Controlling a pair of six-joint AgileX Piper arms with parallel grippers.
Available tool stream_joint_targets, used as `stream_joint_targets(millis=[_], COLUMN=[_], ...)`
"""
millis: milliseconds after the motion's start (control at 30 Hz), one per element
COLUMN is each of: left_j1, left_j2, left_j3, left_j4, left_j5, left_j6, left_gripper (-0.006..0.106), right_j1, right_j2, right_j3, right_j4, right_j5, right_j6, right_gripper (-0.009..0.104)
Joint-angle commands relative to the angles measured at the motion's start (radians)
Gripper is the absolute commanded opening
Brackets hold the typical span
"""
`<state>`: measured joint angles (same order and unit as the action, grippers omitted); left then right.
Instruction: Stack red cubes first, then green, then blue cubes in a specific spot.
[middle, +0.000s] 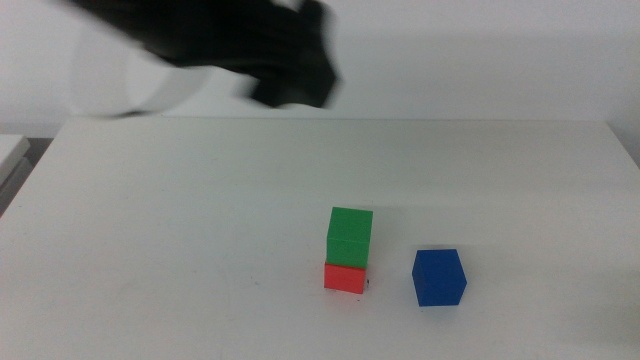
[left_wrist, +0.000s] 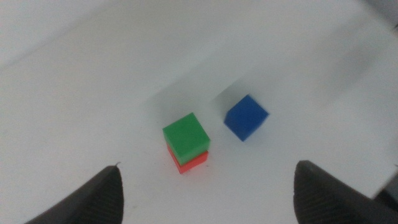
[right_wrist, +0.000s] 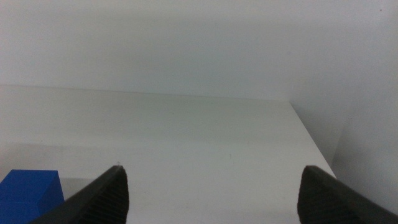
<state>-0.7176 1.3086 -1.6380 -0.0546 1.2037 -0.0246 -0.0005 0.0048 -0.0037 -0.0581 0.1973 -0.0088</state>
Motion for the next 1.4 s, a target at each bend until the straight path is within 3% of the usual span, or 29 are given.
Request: stream_joint_targets(millis=[0,267,500,967,1100,1167,1267,1367], left_j1=[0.001,0.001,0.001,0.001,0.001,0.001,0.001,0.001], left_j2=[-0.140,-0.548,-0.566,-0.566,-0.566,-0.566,-0.566,-0.566], left_j3=[0.081,0.389,0.395,0.395,0.395,0.395,0.395,0.395], left_j4=[-0.024,-0.076,-0.147,-0.138,-0.138,-0.138,-0.138,-0.138], left_j5=[0.017,0.012,0.017,-0.013,-0.017,-0.017,-0.019,-0.019], left_j6=[0.025,-0.053,-0.037,-0.032,-0.032,-0.032,-0.032,-0.032], left_gripper=[0.094,0.094,0.094,0.094,0.094,0.094,0.094,0.094], right_j1=[-0.008,-0.008,-0.008,-0.008,-0.008,-0.008,-0.008,-0.008], right_j2=[-0.005,-0.005,-0.005,-0.005,-0.005,0.003,0.154,0.355], right_j3=[0.004,0.004,0.004,0.004,-0.011,-0.099,-0.311,-0.541], right_j4=[-0.005,-0.005,-0.005,-0.005,0.080,0.083,0.100,0.191], right_j5=[-0.011,-0.011,-0.011,-0.022,-0.081,0.022,0.298,0.622], right_j6=[-0.006,-0.006,-0.006,-0.008,0.166,0.187,0.124,0.029], right_gripper=[0.093,0.093,0.093,0.093,0.093,0.093,0.093,0.093])
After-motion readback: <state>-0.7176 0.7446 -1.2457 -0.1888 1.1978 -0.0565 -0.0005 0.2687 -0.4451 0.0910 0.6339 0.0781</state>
